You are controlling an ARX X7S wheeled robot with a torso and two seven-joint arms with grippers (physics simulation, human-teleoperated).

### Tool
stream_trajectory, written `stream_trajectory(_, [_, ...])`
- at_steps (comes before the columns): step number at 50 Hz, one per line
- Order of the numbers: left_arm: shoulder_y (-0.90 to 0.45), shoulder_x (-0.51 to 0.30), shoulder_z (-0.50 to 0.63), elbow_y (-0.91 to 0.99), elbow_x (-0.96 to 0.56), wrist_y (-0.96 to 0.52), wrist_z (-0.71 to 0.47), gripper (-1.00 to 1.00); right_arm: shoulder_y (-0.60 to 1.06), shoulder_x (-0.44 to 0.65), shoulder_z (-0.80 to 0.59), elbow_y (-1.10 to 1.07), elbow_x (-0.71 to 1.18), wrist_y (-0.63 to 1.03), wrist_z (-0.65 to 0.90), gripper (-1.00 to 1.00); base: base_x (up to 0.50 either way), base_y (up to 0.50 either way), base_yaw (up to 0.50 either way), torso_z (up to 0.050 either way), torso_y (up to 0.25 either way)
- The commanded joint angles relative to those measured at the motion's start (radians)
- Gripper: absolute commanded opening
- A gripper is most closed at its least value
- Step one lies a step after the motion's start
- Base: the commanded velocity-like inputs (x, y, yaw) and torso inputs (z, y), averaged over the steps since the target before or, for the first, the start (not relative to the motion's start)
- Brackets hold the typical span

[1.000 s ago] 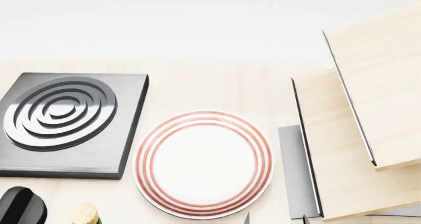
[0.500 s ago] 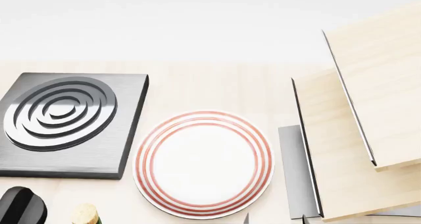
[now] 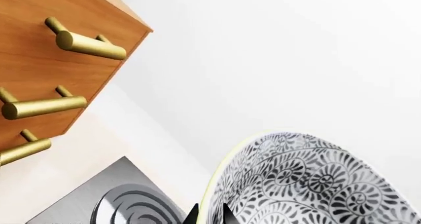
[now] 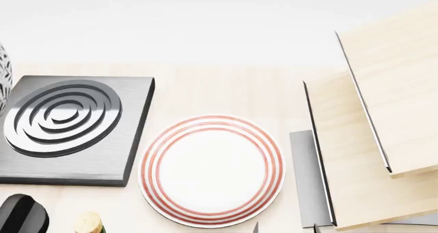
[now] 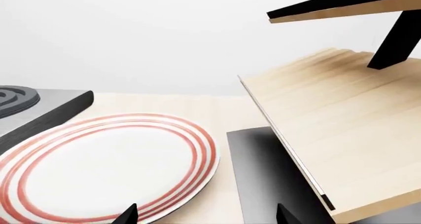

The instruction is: Pick up the akita bowl and put it on the plate.

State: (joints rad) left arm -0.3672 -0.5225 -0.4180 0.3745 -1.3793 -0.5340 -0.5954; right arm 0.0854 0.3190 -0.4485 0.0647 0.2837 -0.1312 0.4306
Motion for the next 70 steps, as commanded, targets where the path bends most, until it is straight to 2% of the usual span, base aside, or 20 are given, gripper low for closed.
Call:
stream_trajectory(1, [-0.047,0.008,0.054,-0.01,0.017,-0.006,-0.007,-1.0,0.003,-0.001,-0.003,0.008,0.001,-0.004,0.0,1.0,0.0,0.0,0.0,0.0,0.0])
stream_trajectory(11, [-0.071,0.01,0.084,-0.008,0.027,-0.016,-0.019,-1.0,0.001,0.0,-0.007,0.007,0.003,-0.005,-0.002,1.0,0.0,0.0,0.0,0.0,0.0])
stream_trajectory(37, [-0.197,0.053,0.265,-0.111,0.139,-0.056,-0.001,-1.0,0.004,0.002,-0.013,0.013,0.007,-0.009,0.0,1.0,0.0,0.0,0.0,0.0,0.0])
stream_trajectory(44, [-0.256,0.075,0.333,-0.166,0.177,-0.076,0.006,-1.0,0.008,-0.001,-0.013,0.027,0.011,-0.016,-0.004,1.0,0.0,0.0,0.0,0.0,0.001])
stream_trajectory(70, [-0.404,0.128,0.454,-0.411,0.278,-0.093,0.042,-1.0,0.006,0.003,-0.022,0.027,0.025,-0.016,-0.013,1.0,0.0,0.0,0.0,0.0,0.0])
